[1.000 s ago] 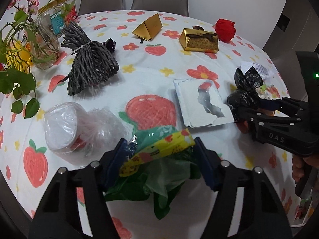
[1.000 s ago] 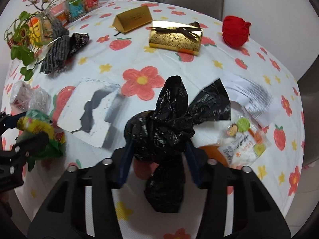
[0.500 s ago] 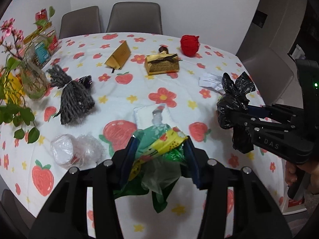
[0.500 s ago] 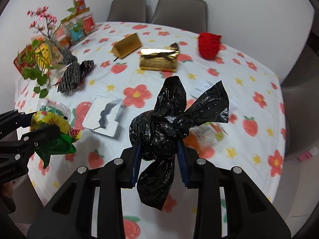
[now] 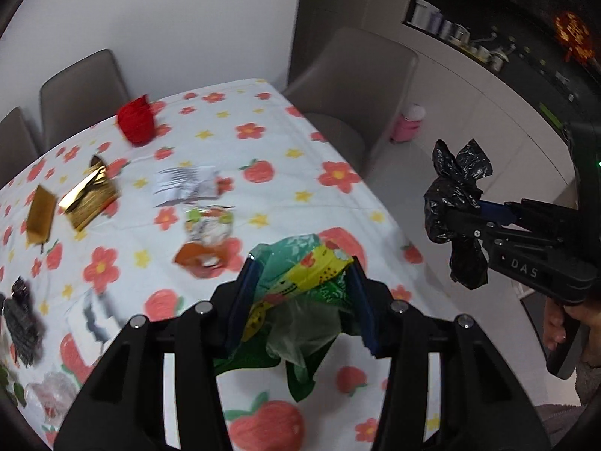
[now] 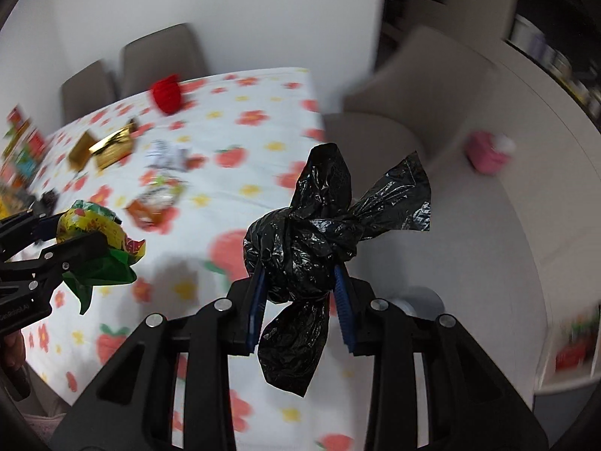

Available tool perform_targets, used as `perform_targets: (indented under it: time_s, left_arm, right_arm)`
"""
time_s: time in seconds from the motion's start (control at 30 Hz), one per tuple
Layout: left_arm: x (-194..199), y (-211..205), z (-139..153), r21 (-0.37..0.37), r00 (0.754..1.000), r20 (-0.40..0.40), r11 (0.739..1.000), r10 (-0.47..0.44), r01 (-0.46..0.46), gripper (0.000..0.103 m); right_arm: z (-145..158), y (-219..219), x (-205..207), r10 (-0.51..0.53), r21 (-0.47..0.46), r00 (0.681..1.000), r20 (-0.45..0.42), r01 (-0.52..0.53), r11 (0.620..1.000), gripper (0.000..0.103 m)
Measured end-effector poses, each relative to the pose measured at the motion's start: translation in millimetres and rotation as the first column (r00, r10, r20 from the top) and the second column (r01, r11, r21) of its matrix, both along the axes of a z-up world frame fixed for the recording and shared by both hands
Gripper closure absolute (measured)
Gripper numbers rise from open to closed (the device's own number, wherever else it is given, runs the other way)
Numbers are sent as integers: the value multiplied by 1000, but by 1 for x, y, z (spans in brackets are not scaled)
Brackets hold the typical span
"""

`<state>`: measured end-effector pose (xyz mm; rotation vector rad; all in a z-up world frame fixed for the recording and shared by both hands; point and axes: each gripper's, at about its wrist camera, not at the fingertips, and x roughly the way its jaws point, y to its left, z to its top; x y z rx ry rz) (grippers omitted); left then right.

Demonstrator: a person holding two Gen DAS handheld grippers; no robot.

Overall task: Collect trash
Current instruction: 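Carry both items to the metal bin and open both tools to drop them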

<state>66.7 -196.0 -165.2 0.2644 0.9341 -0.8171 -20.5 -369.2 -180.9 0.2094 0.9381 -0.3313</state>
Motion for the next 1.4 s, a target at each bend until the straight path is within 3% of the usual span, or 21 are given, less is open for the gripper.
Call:
perform_targets:
  time_s: [0.13,0.3,0.5,0.7,0.77,0.9,1.0,1.07,1.4]
  left_arm:
    - [-32,-65,-6,1,993,-17,993,-121,121,54]
    - [-69,-140,-21,1,985,-45,986,-167,167,54]
    - [-106,-240,-57,-17,990,-102,995,-101,99,54]
    - [-126,-325,-135,-4,989,-147,1000,-31,30,54]
    - [-127,-342,-159,10,990,-142,1000,-9,10,54]
    - [-123,-364,-202,41,985,-164,998,52,-46,54]
    - [-122,-374,-222,70,983,-164,995,82,-72,54]
    - [-122,-375,-229,84,981,-166,993,97,-84,54]
    - [-121,-407,-261,89,981,-185,995,51,-35,53]
  right_arm:
    - [-6,-57,-57,-150,-2,989,-14,150,989,72]
    - [-30,-132,-111,-209,-2,977,-46,209,978,71]
    - [-93,-228,-139,-125,23,987,-97,128,991,70]
    - [-187,-297,-130,-25,49,992,-124,31,998,68]
    - [-215,-310,-126,7,63,992,-125,1,998,67]
    - [-263,-326,-118,68,86,988,-140,-57,995,54]
    - [-282,-331,-112,96,102,985,-140,-82,991,45]
    - [-288,-332,-109,102,107,986,-135,-88,990,40]
    - [-288,-361,-130,28,117,990,-139,-12,993,40]
